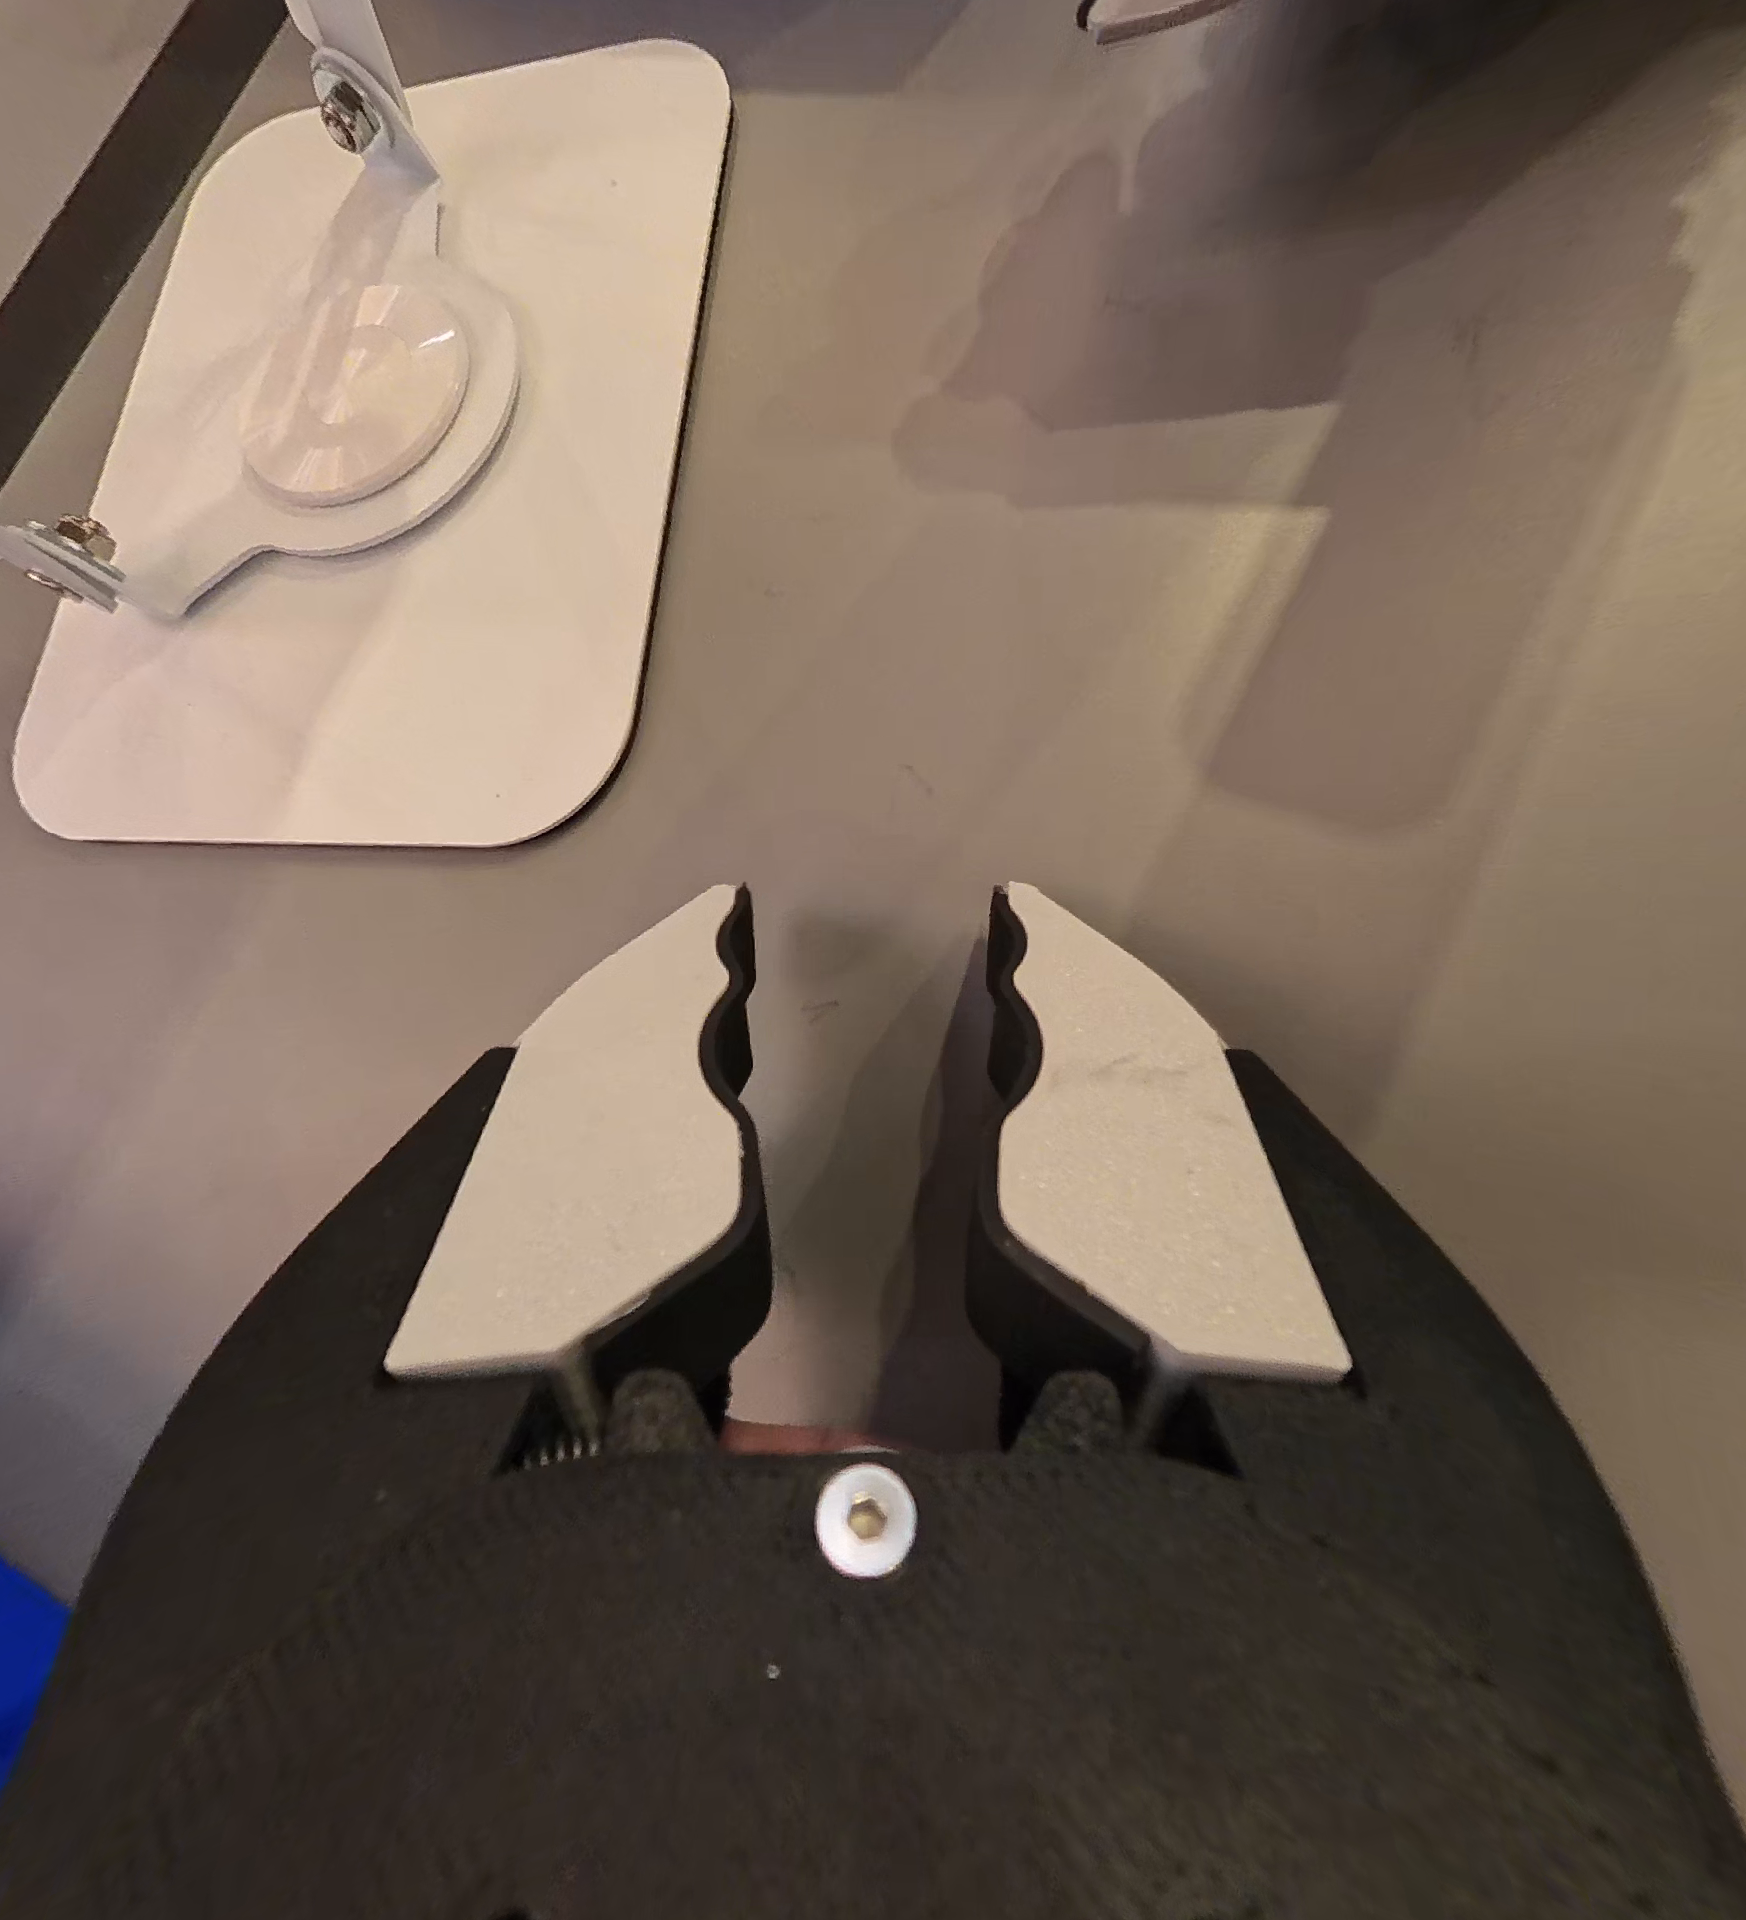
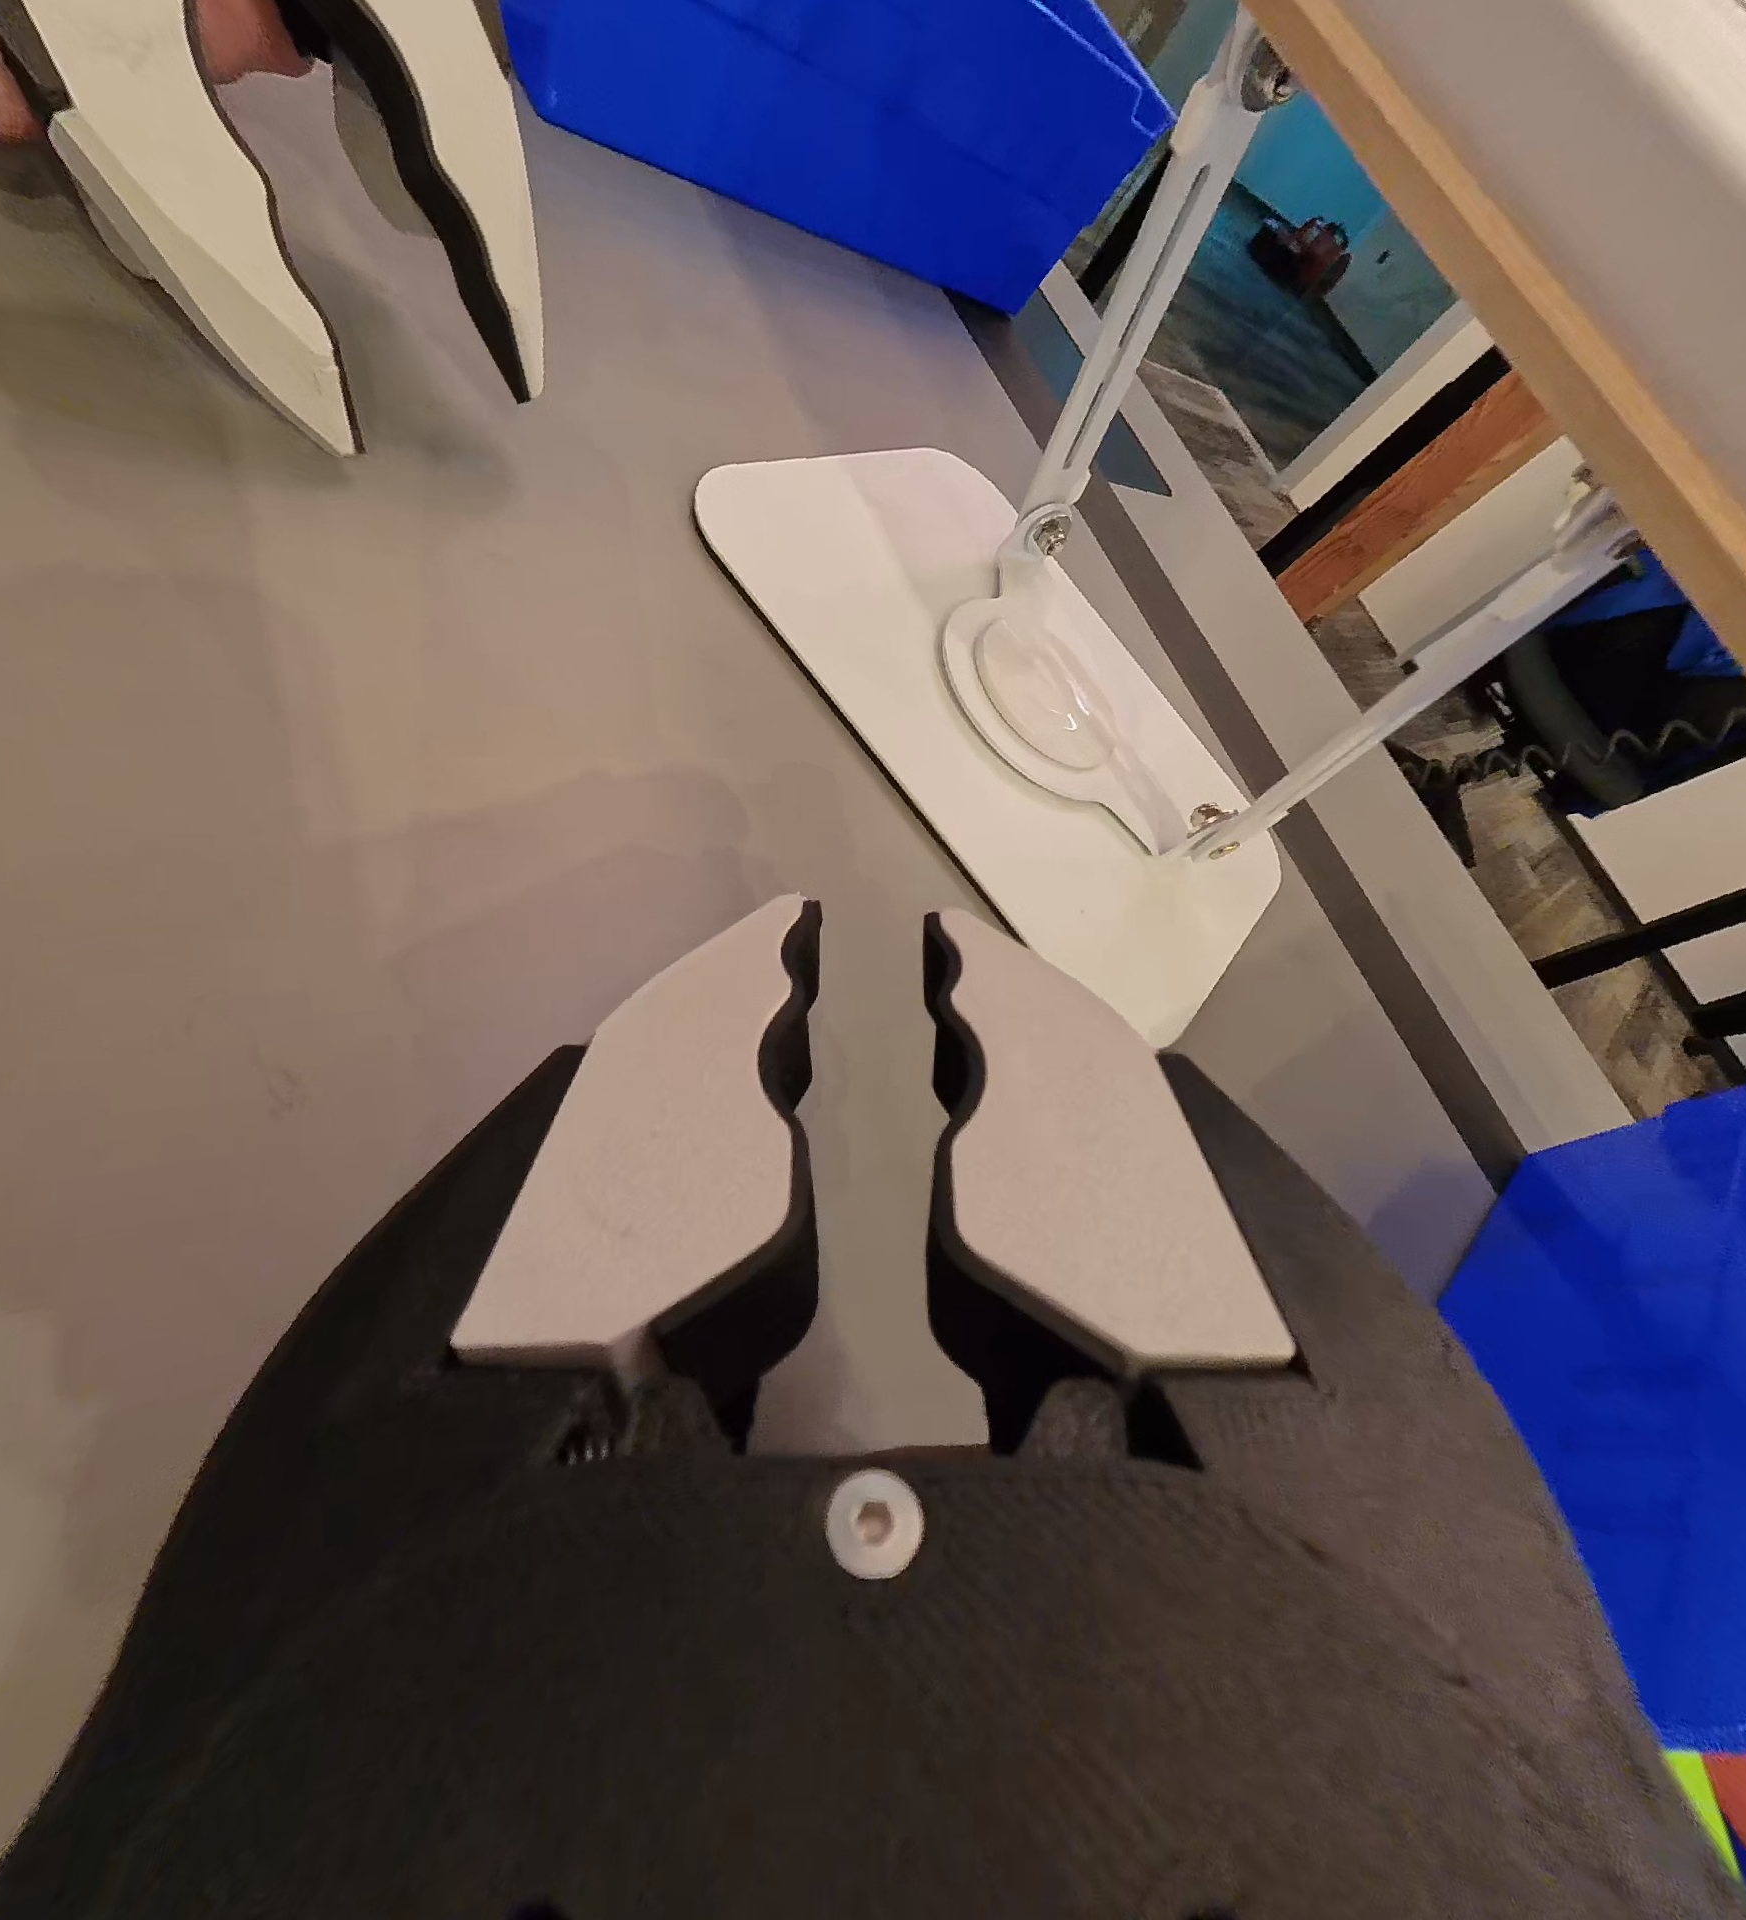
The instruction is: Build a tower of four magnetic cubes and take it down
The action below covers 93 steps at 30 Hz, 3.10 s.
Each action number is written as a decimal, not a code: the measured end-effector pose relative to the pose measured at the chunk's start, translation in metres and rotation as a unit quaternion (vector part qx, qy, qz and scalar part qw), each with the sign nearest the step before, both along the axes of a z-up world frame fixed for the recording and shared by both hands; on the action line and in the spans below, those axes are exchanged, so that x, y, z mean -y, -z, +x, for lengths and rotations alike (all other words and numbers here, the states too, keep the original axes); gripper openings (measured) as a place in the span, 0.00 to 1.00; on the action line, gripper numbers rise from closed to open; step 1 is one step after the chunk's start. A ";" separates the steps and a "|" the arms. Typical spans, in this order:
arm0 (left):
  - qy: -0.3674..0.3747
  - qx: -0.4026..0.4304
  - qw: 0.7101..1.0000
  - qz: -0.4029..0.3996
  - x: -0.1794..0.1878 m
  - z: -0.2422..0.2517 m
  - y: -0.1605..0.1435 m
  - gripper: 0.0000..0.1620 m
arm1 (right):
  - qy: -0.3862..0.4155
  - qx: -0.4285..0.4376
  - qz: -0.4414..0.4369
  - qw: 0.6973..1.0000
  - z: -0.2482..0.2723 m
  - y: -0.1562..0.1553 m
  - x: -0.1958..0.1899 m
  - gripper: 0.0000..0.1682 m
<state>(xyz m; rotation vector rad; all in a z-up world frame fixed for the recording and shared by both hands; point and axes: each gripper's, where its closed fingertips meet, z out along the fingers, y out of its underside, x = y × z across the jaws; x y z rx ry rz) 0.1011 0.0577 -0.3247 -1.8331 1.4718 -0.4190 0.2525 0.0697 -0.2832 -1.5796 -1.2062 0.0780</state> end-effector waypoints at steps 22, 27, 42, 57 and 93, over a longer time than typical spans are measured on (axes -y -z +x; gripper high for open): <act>-0.193 0.163 0.947 0.201 -0.039 -0.077 -0.099 0.25 | 0.136 -0.070 0.183 0.971 0.104 -0.106 -0.014 0.14; -0.257 0.180 0.914 0.257 -0.048 -0.110 -0.124 0.26 | 0.204 -0.082 0.222 0.950 0.158 -0.134 -0.022 0.17; -0.457 0.190 0.800 0.338 -0.080 -0.255 -0.136 0.33 | 0.396 -0.111 0.242 0.879 0.326 -0.149 -0.033 0.26; -0.553 0.170 0.740 0.343 -0.117 -0.337 -0.113 0.50 | 0.426 -0.102 0.160 0.885 0.348 -0.102 -0.056 0.38; -0.555 0.153 0.766 0.286 -0.155 -0.362 -0.093 0.32 | 0.425 -0.084 0.091 0.897 0.348 -0.057 -0.072 0.32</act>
